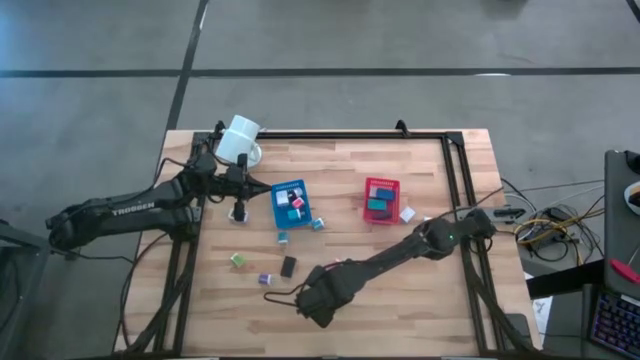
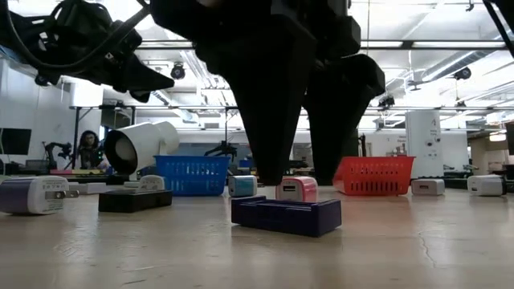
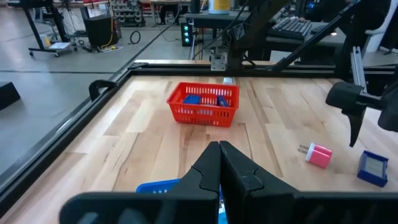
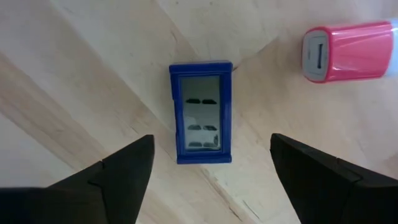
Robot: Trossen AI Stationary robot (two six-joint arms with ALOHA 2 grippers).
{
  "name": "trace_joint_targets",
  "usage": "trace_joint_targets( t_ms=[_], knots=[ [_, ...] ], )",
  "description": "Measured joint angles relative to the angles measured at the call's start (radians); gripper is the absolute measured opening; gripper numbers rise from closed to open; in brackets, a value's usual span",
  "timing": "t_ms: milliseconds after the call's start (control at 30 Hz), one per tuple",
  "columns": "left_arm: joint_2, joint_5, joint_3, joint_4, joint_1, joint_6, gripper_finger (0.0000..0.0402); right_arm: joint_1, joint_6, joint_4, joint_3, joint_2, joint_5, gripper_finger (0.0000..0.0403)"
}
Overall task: Pick & Place Office items
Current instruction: Put the purple digital clock into the red bin
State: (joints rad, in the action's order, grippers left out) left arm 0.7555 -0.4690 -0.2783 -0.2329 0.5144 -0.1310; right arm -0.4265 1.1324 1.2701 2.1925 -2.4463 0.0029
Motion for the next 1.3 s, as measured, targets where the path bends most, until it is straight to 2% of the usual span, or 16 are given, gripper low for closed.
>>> trace_joint_targets(
  t_ms=[300,533,667,833,867,1067,1300],
  knots=[
    [0.0,0.0,0.004,-0.003,0.0,0.0,0.0005,0.003,-0.038,-0.031,-0.006,-0.036,-0.003,0.0317],
    [0.0,-0.001,0.004,-0.003,0.0,0.0,0.0005,0.004,-0.105,-0.034,-0.013,-0.057,-0.012,0.0292],
    [0.0,-0.003,0.004,-0.003,0.0,0.0,0.0005,0.012,-0.146,-0.038,-0.011,-0.064,-0.049,0.024],
    [0.0,-0.003,0.005,-0.003,0.0,0.001,0.0005,0.016,-0.203,-0.033,-0.015,-0.055,-0.051,0.0139],
    [0.0,-0.003,0.005,-0.003,0.0,0.001,0.0005,0.017,-0.221,-0.028,-0.016,-0.051,-0.05,0.0136],
    [0.0,-0.003,0.004,-0.015,0.0,-0.002,0.0005,0.019,-0.315,-0.034,-0.016,-0.012,0.06,0.0137],
    [0.0,-0.002,0.004,-0.039,0.0,-0.003,0.0005,0.018,-0.544,-0.153,-0.031,0.142,0.209,0.0137]
  ],
)
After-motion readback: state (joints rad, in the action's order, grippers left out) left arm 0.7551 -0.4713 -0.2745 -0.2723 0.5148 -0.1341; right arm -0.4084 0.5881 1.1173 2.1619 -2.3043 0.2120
